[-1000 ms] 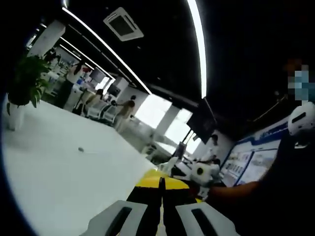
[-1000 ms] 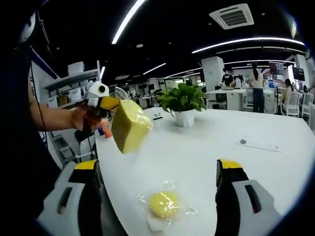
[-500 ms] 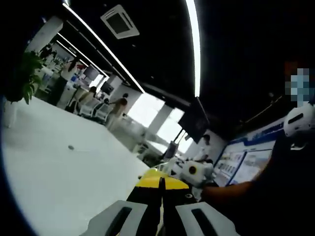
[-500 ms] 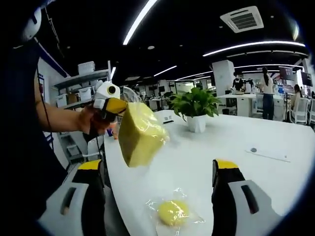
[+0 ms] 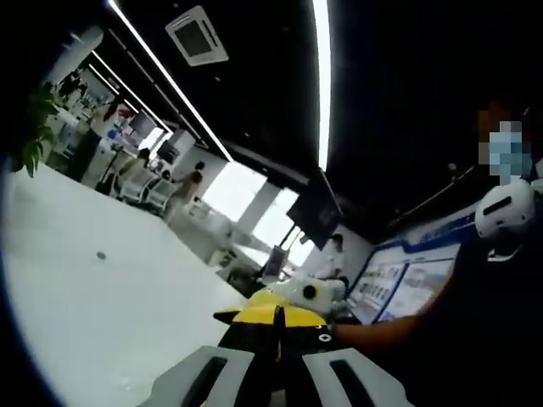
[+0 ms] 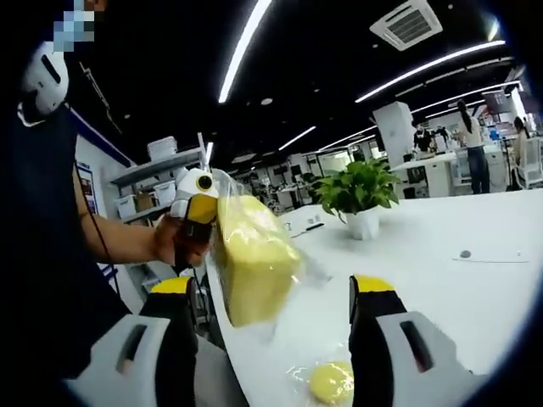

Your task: Compare the silicone blocks by pressing each to a similar depth, holding the contact briefly, and releasing to observe deformation and rebound differences across the visible hardness samples.

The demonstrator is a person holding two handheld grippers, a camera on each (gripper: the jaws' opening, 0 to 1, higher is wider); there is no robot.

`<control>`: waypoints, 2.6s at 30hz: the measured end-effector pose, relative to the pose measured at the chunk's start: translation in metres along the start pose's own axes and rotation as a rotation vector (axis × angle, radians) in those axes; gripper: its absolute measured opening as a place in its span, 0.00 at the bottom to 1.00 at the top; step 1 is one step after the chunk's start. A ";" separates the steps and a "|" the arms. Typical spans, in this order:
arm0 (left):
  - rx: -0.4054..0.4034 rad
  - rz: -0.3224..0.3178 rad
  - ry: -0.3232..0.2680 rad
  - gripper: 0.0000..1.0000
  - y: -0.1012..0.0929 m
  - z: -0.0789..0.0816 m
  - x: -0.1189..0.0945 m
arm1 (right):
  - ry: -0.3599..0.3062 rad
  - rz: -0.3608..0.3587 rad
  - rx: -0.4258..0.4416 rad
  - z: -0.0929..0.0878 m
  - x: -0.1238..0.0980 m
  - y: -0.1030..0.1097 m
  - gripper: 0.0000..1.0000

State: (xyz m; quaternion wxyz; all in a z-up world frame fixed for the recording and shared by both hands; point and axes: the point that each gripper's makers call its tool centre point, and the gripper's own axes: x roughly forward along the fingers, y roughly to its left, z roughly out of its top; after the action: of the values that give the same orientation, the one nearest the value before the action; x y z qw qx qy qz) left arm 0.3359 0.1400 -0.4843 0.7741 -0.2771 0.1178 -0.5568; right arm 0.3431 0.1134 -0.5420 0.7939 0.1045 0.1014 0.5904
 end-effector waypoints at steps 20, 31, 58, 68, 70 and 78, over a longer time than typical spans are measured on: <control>0.013 0.019 -0.009 0.00 -0.004 -0.001 -0.006 | 0.025 0.108 0.049 -0.003 0.012 0.022 0.29; 0.018 0.050 0.018 0.00 0.001 -0.012 -0.010 | 0.097 0.115 0.088 -0.013 0.009 0.025 0.19; 0.094 0.102 0.056 0.00 0.015 -0.021 -0.011 | 0.147 0.057 0.063 -0.023 0.011 0.011 0.07; 0.093 0.118 0.079 0.00 0.019 -0.026 -0.016 | 0.177 0.068 0.083 -0.029 0.015 0.011 0.06; 0.097 0.119 0.084 0.00 0.019 -0.027 -0.019 | 0.183 0.072 0.077 -0.030 0.017 0.012 0.06; 0.126 0.142 0.073 0.00 0.024 -0.022 -0.023 | 0.195 0.075 0.067 -0.028 0.024 0.011 0.05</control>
State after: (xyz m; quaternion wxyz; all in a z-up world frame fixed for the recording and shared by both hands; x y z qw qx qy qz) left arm 0.3359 0.1603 -0.5184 0.8227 -0.1983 0.1303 -0.5165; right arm 0.3320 0.1407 -0.5666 0.7536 0.0768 0.1939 0.6234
